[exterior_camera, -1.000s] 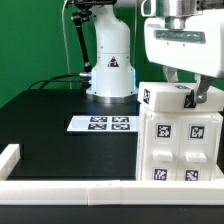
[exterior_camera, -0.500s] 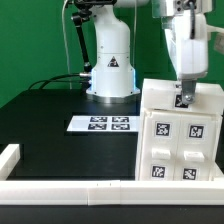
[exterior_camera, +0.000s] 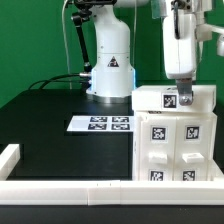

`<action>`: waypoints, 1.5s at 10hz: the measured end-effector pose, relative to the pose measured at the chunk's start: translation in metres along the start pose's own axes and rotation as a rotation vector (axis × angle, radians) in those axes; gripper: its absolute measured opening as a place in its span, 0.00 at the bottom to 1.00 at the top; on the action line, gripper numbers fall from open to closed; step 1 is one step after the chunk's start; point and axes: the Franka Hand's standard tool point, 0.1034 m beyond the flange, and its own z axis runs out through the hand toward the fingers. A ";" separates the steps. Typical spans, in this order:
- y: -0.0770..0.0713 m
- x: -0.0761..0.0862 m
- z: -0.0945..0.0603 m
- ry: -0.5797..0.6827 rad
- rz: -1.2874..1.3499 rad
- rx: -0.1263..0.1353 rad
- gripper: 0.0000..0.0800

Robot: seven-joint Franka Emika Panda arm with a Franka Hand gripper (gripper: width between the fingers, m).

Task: Assemble cabinet

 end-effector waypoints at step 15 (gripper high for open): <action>0.005 -0.009 -0.015 -0.023 -0.815 -0.008 1.00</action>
Offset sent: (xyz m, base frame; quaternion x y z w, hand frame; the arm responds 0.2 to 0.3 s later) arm -0.0127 0.0016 0.0216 0.0111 -0.0248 0.0178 0.9995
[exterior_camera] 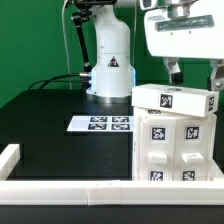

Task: Assemble cabinet

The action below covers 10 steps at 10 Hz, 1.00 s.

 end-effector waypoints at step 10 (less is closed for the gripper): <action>0.002 0.008 -0.002 0.044 -1.130 -0.083 1.00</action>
Offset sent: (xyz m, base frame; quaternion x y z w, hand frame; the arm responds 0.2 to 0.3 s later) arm 0.0001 -0.0052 0.0030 -0.0300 0.0337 -0.3806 0.9236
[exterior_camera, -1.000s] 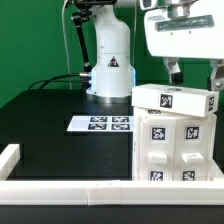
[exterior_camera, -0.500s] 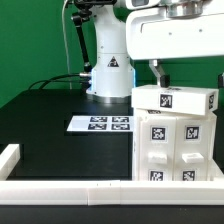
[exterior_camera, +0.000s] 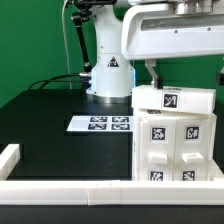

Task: Assemble cabinet

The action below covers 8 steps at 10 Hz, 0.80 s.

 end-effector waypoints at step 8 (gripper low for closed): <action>0.008 -0.008 0.005 -0.042 -0.677 0.003 1.00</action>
Offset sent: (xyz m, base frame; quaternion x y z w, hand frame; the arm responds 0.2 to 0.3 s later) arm -0.0001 0.0008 -0.0013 0.0208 -0.0051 -0.2789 0.9601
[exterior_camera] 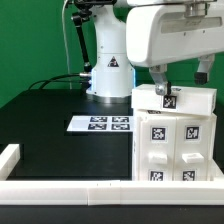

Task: Assemble cabinet

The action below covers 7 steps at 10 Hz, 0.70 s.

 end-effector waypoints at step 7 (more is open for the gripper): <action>0.006 -0.012 0.012 -0.030 -0.253 0.004 0.96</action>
Offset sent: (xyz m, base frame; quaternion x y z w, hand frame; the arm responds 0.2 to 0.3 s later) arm -0.0014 0.0003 -0.0101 0.0027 0.0000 -0.1349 0.9909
